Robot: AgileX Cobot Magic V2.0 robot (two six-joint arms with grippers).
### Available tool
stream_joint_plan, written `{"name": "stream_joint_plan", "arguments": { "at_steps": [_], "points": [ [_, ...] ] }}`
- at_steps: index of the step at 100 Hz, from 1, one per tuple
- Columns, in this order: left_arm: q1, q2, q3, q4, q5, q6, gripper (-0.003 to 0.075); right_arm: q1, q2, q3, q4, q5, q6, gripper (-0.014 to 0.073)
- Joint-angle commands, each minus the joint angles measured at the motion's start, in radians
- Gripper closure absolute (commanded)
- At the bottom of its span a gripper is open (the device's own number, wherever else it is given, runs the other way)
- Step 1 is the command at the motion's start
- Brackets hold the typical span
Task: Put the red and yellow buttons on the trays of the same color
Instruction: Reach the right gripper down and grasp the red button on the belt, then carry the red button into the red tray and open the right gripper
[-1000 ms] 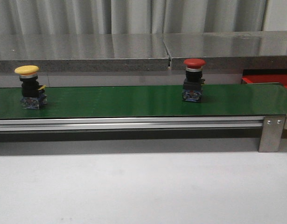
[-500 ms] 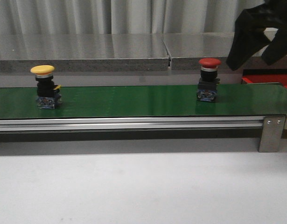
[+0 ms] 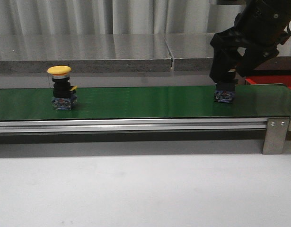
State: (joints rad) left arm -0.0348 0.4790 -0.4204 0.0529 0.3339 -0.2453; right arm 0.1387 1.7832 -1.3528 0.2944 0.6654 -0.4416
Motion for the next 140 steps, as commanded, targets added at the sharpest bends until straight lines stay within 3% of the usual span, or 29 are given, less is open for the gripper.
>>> {"name": "stream_joint_plan", "arguments": {
  "at_steps": [1,11,20,48,87,140],
  "points": [
    [-0.009,0.003,-0.029,-0.005,-0.085,0.000,0.0739,-0.001,-0.044,-0.036,-0.006,-0.024,-0.014,0.0262],
    [-0.009,0.003,-0.029,-0.005,-0.085,0.000,0.0739,-0.001,-0.050,-0.050,-0.009,-0.013,-0.014,0.0479],
    [-0.009,0.003,-0.029,-0.005,-0.085,0.000,0.0739,-0.003,-0.050,-0.091,-0.023,0.014,-0.014,0.0565],
    [-0.009,0.003,-0.029,-0.005,-0.085,0.000,0.0739,-0.105,-0.042,-0.245,-0.106,0.071,-0.013,0.0568],
    [-0.009,0.003,-0.029,-0.005,-0.085,0.000,0.0739,-0.329,0.092,-0.353,-0.116,-0.015,-0.013,0.0568],
    [-0.009,0.003,-0.029,-0.005,-0.085,0.000,0.0739,-0.353,0.359,-0.577,-0.116,-0.029,-0.013,0.0568]
  ]
}}
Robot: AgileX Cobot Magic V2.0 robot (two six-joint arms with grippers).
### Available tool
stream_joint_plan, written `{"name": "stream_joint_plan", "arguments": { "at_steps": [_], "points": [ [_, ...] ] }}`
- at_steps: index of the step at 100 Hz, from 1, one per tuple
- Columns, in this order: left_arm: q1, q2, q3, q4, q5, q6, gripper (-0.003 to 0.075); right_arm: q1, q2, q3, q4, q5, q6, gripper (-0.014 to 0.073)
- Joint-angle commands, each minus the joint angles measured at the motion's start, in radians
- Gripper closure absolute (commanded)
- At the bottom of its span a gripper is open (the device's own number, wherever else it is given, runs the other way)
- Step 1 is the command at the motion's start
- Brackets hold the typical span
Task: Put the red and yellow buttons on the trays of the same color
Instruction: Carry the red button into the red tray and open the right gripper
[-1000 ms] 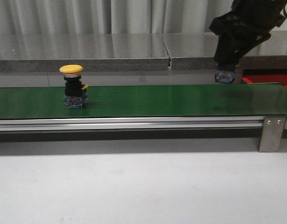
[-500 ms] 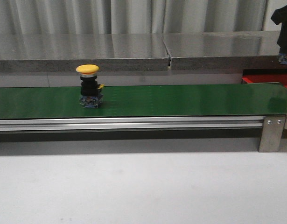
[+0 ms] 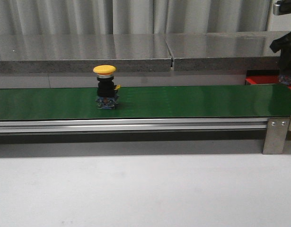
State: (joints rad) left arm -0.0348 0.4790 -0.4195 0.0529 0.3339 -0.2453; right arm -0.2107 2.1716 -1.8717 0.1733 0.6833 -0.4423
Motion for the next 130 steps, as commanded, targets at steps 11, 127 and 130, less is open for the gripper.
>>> {"name": "stream_joint_plan", "arguments": {
  "at_steps": [11,127,130],
  "points": [
    [-0.009,0.003,-0.030,-0.005,-0.085,0.000,0.0739,-0.004,0.007,-0.076,0.003,-0.047,-0.012,0.0568],
    [-0.009,0.003,-0.030,-0.005,-0.085,0.000,0.0739,-0.004,-0.022,-0.087,0.016,-0.066,-0.012,-0.0060],
    [-0.009,0.003,-0.030,-0.005,-0.085,0.000,0.0739,-0.004,-0.033,-0.087,0.023,-0.061,-0.012,-0.0060]
  ]
}}
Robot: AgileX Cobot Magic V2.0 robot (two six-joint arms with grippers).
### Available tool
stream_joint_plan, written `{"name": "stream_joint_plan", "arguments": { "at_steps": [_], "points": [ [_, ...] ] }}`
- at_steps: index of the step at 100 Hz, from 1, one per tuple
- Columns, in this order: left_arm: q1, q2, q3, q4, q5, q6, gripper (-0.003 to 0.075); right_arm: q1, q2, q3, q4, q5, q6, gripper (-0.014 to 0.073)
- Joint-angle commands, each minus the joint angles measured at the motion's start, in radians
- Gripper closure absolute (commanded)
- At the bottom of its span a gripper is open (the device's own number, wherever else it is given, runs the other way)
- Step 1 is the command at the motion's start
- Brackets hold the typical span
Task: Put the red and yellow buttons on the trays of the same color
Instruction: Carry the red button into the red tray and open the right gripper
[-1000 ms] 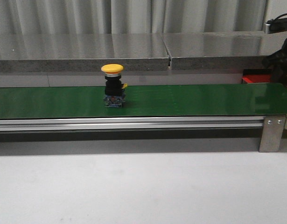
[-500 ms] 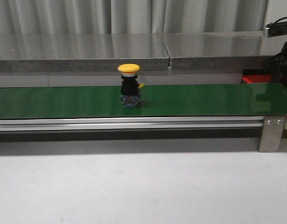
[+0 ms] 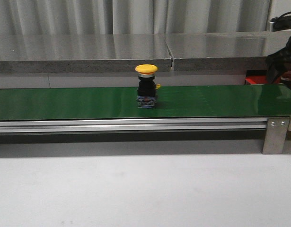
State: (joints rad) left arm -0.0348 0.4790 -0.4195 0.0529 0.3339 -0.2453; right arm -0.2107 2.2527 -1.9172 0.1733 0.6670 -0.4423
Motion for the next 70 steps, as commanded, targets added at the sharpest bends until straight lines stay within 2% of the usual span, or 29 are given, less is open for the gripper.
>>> {"name": "stream_joint_plan", "arguments": {
  "at_steps": [1,24,48,70],
  "points": [
    [-0.009,0.003,-0.030,-0.005,-0.085,0.000,0.0739,-0.004,-0.119,-0.041,0.026,-0.043,-0.012,-0.0060],
    [-0.009,0.003,-0.030,-0.005,-0.085,0.000,0.0739,-0.004,-0.240,-0.041,0.030,0.072,-0.012,-0.0060],
    [-0.009,0.003,-0.030,-0.005,-0.085,0.000,0.0739,-0.004,-0.362,-0.032,0.059,0.291,-0.012,-0.0060],
    [-0.009,0.003,-0.030,-0.005,-0.085,0.000,0.0739,-0.002,-0.483,0.102,0.144,0.322,-0.019,-0.0060]
  ]
}}
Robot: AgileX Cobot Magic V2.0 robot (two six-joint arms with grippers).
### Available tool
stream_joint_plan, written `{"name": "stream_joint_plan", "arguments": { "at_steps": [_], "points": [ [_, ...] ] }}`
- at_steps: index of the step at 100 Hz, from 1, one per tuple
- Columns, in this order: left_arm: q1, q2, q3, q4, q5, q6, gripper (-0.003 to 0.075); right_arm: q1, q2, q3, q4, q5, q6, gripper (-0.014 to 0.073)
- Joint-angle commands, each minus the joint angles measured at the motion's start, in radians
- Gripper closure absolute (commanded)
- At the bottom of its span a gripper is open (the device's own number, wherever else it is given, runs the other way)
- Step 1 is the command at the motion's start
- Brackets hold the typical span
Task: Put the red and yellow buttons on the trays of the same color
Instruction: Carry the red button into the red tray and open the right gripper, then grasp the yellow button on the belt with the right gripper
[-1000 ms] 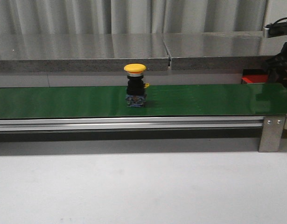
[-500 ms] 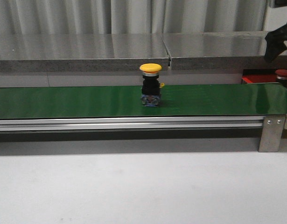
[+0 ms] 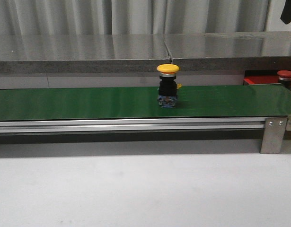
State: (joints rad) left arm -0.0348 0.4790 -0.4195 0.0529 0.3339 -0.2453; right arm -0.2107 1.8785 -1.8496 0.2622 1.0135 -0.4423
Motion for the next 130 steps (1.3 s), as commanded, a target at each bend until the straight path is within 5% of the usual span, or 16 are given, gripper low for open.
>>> {"name": "stream_joint_plan", "arguments": {
  "at_steps": [1,38,63,99,130],
  "points": [
    [-0.009,0.003,-0.030,-0.005,-0.085,0.000,0.0739,-0.002,-0.113,0.041,0.059,-0.027,-0.021,-0.0060],
    [-0.009,0.003,-0.030,-0.005,-0.085,0.000,0.0739,0.038,-0.277,0.354,0.095,-0.071,-0.142,-0.0060],
    [-0.009,0.003,-0.030,-0.005,-0.085,0.000,0.0739,0.169,-0.278,0.479,0.096,-0.124,-0.254,-0.0060],
    [-0.009,0.003,-0.030,-0.005,-0.085,0.000,0.0739,0.340,-0.226,0.505,0.096,-0.250,-0.274,-0.0060],
    [-0.009,0.003,-0.030,-0.005,-0.085,0.000,0.0739,0.388,-0.172,0.498,0.099,-0.335,-0.274,-0.0060]
  ]
}}
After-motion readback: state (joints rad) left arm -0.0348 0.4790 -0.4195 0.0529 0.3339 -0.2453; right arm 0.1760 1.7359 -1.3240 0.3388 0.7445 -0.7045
